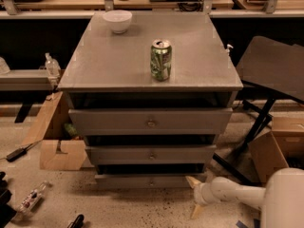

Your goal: Open bottom drawer

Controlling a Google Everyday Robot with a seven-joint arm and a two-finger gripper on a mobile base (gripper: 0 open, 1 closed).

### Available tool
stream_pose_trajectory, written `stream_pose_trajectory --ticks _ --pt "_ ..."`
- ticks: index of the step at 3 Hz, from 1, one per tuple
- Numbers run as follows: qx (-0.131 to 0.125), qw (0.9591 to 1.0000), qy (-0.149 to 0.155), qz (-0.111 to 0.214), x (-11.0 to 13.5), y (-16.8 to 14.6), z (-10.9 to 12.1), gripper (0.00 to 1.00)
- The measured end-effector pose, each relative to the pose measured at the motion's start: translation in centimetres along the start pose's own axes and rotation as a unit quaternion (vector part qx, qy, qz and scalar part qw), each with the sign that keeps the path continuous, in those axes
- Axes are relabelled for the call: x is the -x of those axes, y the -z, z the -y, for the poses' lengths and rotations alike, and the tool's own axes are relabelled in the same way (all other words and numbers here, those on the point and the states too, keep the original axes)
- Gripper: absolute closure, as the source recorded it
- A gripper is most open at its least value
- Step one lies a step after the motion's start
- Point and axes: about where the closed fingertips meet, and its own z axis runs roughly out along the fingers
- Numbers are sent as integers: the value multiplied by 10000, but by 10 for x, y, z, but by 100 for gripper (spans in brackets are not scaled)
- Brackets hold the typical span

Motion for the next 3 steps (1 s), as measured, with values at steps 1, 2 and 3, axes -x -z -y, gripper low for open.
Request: stream_pose_trajectory --ticks 1,2,3 --pt "-33 9995 317 20 6 -26 16 0" --pt "-16 9972 633 -397 3 -53 38 4" --pt "-20 9943 707 -792 -7 -66 50 27"
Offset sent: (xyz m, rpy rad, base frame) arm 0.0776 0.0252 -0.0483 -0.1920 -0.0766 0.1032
